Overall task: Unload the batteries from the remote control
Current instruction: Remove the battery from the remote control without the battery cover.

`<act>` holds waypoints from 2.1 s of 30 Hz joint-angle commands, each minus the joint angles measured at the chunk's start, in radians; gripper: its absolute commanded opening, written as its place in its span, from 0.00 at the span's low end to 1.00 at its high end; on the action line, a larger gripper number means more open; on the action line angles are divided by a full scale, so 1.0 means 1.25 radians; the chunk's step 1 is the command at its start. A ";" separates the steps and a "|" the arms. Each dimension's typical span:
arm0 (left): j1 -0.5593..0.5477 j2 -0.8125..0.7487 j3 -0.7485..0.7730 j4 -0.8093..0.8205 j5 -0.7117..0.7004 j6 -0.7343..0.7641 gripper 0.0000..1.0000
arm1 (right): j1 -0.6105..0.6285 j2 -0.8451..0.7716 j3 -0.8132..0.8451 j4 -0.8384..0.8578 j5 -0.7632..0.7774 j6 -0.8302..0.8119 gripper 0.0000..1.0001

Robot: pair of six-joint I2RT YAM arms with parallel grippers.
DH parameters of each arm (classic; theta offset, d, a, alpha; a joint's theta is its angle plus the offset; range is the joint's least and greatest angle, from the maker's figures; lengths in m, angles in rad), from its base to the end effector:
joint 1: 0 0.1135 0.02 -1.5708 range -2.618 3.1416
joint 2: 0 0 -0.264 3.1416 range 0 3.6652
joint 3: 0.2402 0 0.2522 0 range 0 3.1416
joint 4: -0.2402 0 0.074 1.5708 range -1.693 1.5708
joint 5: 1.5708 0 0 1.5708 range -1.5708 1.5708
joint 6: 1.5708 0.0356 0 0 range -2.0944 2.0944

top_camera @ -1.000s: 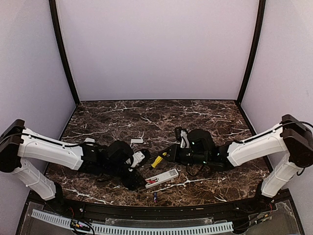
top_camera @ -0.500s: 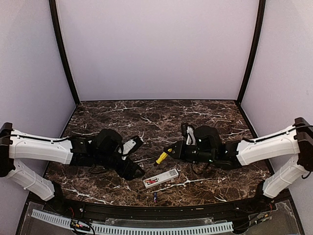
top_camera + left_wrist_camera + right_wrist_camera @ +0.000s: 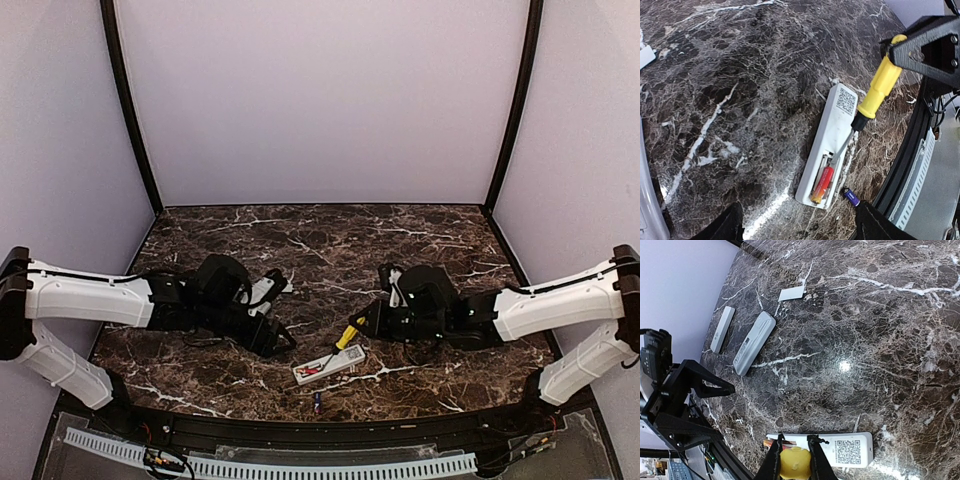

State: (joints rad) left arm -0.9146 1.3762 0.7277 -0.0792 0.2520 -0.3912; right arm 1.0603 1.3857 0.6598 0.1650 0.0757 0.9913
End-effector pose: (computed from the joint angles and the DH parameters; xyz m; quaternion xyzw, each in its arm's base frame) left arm 0.1647 -0.2284 0.2002 0.2839 0.8611 -0.3377 0.2528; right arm 0.1427 0.2492 0.1970 -0.0119 0.8747 0.3962 0.2789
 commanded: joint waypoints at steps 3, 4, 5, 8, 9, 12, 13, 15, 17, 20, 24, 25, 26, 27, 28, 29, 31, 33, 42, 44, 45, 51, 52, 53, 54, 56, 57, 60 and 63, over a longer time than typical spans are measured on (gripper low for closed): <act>0.051 -0.034 0.041 -0.053 0.025 -0.026 0.76 | 0.018 0.011 0.009 -0.016 0.020 -0.017 0.00; 0.065 -0.040 0.045 -0.061 0.032 -0.027 0.76 | 0.019 0.014 0.011 -0.014 0.019 -0.019 0.00; 0.070 -0.042 0.047 -0.064 0.034 -0.027 0.76 | 0.019 0.017 0.013 -0.013 0.018 -0.020 0.00; 0.094 -0.051 0.054 -0.081 0.038 -0.020 0.76 | 0.021 0.021 0.018 -0.004 0.016 -0.019 0.00; 0.097 -0.053 0.056 -0.084 0.037 -0.019 0.76 | 0.021 0.022 0.018 0.003 0.016 -0.018 0.00; 0.113 -0.059 0.059 -0.097 0.038 -0.011 0.76 | 0.021 0.030 0.023 0.023 0.004 -0.016 0.00; 0.119 -0.062 0.060 -0.099 0.039 -0.009 0.76 | 0.022 0.034 0.027 0.029 -0.002 -0.016 0.00; 0.127 -0.066 0.061 -0.103 0.043 -0.006 0.76 | 0.021 0.042 0.031 0.041 -0.014 -0.015 0.00; 0.136 -0.071 0.061 -0.109 0.045 -0.002 0.76 | 0.021 0.047 0.032 0.056 -0.021 -0.013 0.00; 0.147 -0.078 0.060 -0.113 0.048 0.002 0.76 | 0.022 0.046 0.034 0.069 -0.028 -0.011 0.00; 0.162 -0.087 0.055 -0.116 0.053 0.005 0.76 | 0.021 0.048 0.040 0.080 -0.037 -0.016 0.00; 0.165 -0.087 0.055 -0.116 0.054 0.006 0.76 | 0.021 0.051 0.043 0.082 -0.041 -0.018 0.00; 0.167 -0.087 0.055 -0.116 0.055 0.007 0.76 | 0.021 0.053 0.045 0.083 -0.046 -0.019 0.00; 0.170 -0.087 0.056 -0.116 0.057 0.008 0.76 | 0.021 0.056 0.047 0.087 -0.050 -0.023 0.00; 0.172 -0.087 0.056 -0.116 0.058 0.009 0.76 | 0.022 0.060 0.049 0.092 -0.056 -0.026 0.00; 0.174 -0.087 0.057 -0.117 0.060 0.010 0.76 | 0.021 0.063 0.051 0.095 -0.057 -0.030 0.00; 0.178 -0.087 0.057 -0.117 0.061 0.013 0.77 | 0.021 0.071 0.056 0.100 -0.057 -0.035 0.00; 0.183 -0.087 0.057 -0.116 0.064 0.013 0.76 | 0.021 0.079 0.063 0.104 -0.081 -0.039 0.00; 0.192 -0.087 0.054 -0.114 0.067 0.015 0.76 | 0.021 0.091 0.077 0.104 -0.097 -0.051 0.00; 0.192 -0.088 0.053 -0.115 0.058 0.016 0.76 | 0.021 0.085 0.074 0.104 -0.091 -0.051 0.00; 0.192 -0.088 0.053 -0.116 0.055 0.016 0.76 | 0.021 0.081 0.074 0.104 -0.088 -0.051 0.00; 0.192 -0.092 0.060 -0.139 0.013 0.023 0.76 | 0.020 0.032 0.086 0.044 -0.055 -0.088 0.00; 0.192 -0.095 0.064 -0.153 0.004 0.028 0.76 | 0.017 0.013 0.095 0.005 -0.026 -0.101 0.00; 0.192 -0.095 0.073 -0.161 -0.001 0.031 0.77 | 0.010 -0.007 0.102 -0.029 -0.012 -0.112 0.00; 0.192 -0.097 0.079 -0.178 -0.010 0.039 0.77 | -0.001 -0.029 0.104 -0.057 -0.004 -0.122 0.00; 0.194 -0.099 0.102 -0.208 -0.024 0.052 0.77 | -0.030 -0.075 0.104 -0.110 0.006 -0.136 0.00; 0.197 -0.100 0.118 -0.219 -0.028 0.056 0.78 | -0.047 -0.098 0.104 -0.137 0.010 -0.142 0.00; 0.230 -0.100 0.149 -0.265 -0.031 0.076 0.79 | -0.108 -0.149 0.101 -0.202 -0.001 -0.162 0.00; 0.279 -0.108 0.183 -0.299 -0.032 0.101 0.80 | -0.170 -0.164 0.109 -0.261 -0.019 -0.179 0.00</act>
State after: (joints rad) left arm -0.6319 1.2827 0.8982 -0.3481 0.2352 -0.3225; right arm 0.9226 1.1976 0.7738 -0.0166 0.0494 0.8192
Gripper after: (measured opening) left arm 0.797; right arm 0.133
